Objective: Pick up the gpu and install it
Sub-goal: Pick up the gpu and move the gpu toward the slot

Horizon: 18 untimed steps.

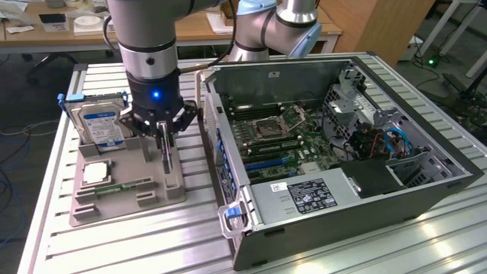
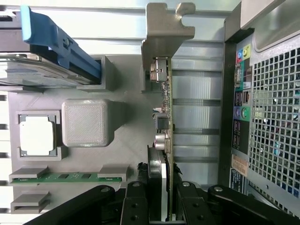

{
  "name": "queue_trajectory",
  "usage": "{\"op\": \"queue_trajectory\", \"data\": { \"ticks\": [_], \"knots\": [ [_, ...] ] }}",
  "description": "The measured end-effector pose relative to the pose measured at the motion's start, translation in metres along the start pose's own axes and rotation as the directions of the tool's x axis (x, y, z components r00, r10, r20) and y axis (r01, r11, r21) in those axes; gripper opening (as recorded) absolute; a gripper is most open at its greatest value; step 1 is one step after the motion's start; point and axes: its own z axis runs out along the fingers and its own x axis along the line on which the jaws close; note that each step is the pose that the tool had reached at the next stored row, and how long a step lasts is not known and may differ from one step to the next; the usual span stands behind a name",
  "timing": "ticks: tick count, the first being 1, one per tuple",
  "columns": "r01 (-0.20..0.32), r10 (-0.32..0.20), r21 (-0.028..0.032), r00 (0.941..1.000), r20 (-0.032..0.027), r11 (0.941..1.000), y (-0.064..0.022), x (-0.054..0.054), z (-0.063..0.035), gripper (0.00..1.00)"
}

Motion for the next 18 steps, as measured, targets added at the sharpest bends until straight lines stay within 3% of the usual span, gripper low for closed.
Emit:
{"op": "queue_trajectory", "data": {
  "ticks": [18],
  "knots": [
    [0.0, 0.0, 0.0004, 1.0, -0.0001, 1.0, 0.0002, 0.0, -0.0091, 0.28]
  ]
}}
